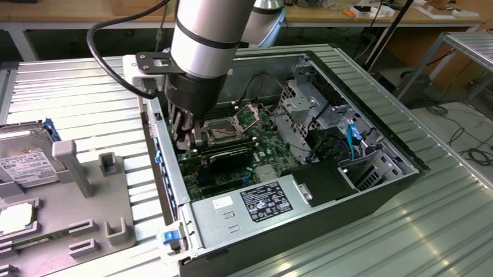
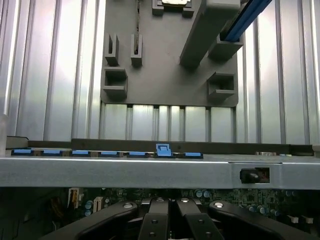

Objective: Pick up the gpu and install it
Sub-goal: 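Press down on the gpu until it lock into place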

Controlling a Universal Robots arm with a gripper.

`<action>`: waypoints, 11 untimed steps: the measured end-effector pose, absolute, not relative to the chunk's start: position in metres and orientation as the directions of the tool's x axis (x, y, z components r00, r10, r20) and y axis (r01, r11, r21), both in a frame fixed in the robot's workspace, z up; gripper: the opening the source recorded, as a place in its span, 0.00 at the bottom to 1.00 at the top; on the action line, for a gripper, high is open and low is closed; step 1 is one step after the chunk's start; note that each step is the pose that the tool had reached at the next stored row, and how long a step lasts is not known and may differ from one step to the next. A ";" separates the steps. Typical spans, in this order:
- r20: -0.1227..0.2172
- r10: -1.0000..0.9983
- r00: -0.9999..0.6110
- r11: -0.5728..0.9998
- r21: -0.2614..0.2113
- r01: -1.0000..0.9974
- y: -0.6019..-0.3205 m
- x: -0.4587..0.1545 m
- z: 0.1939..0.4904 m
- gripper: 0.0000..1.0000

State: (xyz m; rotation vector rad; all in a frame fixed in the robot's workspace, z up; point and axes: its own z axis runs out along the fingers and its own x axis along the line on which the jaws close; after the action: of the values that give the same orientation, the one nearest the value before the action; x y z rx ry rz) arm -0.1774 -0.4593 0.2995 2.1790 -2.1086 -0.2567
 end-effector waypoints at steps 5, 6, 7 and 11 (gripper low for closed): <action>-0.046 -0.999 0.027 -0.035 0.192 -0.981 -0.458 -0.177 0.303 0.11; -0.037 -0.999 0.026 -0.033 0.198 -0.980 -0.456 -0.176 0.308 0.11; -0.036 -0.999 0.027 -0.033 0.199 -0.979 -0.456 -0.176 0.308 0.11; -0.035 -0.999 0.027 -0.034 0.199 -0.979 -0.457 -0.176 0.309 0.11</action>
State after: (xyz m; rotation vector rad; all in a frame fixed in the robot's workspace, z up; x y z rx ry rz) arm -0.1757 -0.4566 0.3088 2.1620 -2.0967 -0.2492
